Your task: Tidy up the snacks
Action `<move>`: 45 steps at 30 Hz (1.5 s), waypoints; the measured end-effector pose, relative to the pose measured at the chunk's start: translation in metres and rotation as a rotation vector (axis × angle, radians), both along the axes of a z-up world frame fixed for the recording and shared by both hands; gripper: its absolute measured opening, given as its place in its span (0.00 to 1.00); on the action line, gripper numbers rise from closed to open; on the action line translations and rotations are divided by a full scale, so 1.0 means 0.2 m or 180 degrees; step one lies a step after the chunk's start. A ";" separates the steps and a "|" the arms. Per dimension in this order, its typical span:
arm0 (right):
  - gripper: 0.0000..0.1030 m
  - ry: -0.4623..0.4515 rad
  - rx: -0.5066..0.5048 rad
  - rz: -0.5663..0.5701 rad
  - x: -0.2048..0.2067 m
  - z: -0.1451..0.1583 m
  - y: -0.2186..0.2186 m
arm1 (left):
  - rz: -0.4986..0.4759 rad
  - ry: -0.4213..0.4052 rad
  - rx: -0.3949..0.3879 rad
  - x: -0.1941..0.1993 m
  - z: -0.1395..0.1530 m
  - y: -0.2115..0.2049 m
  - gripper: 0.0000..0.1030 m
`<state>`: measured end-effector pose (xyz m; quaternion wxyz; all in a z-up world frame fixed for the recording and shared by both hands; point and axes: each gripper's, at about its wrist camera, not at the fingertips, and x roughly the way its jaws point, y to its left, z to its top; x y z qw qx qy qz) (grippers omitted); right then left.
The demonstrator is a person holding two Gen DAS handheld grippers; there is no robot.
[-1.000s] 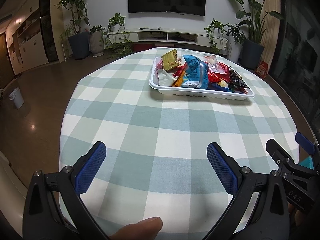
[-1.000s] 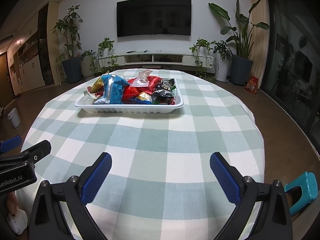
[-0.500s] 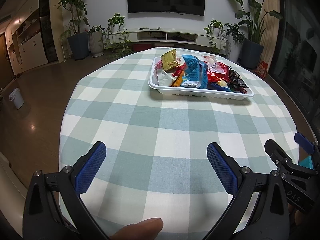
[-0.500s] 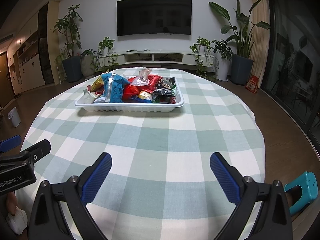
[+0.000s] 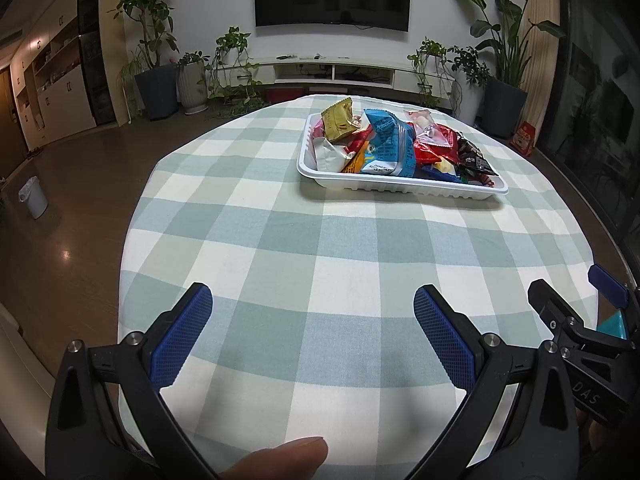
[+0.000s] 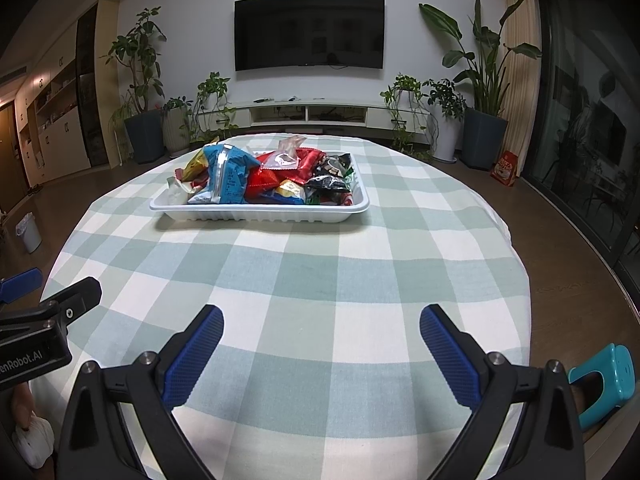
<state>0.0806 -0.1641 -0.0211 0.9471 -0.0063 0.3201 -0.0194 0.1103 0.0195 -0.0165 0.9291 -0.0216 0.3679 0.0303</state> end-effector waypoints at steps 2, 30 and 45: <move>0.98 0.0002 0.0000 -0.0001 0.00 0.00 0.00 | -0.0001 -0.0001 0.0002 0.00 0.00 0.00 0.99; 0.98 0.0014 -0.0005 0.0002 0.00 0.01 0.00 | -0.0002 -0.0001 0.0014 0.00 0.00 -0.01 0.99; 0.98 0.0023 -0.0009 0.0006 0.00 0.02 0.00 | -0.0004 0.0002 0.0018 0.00 0.00 -0.01 0.99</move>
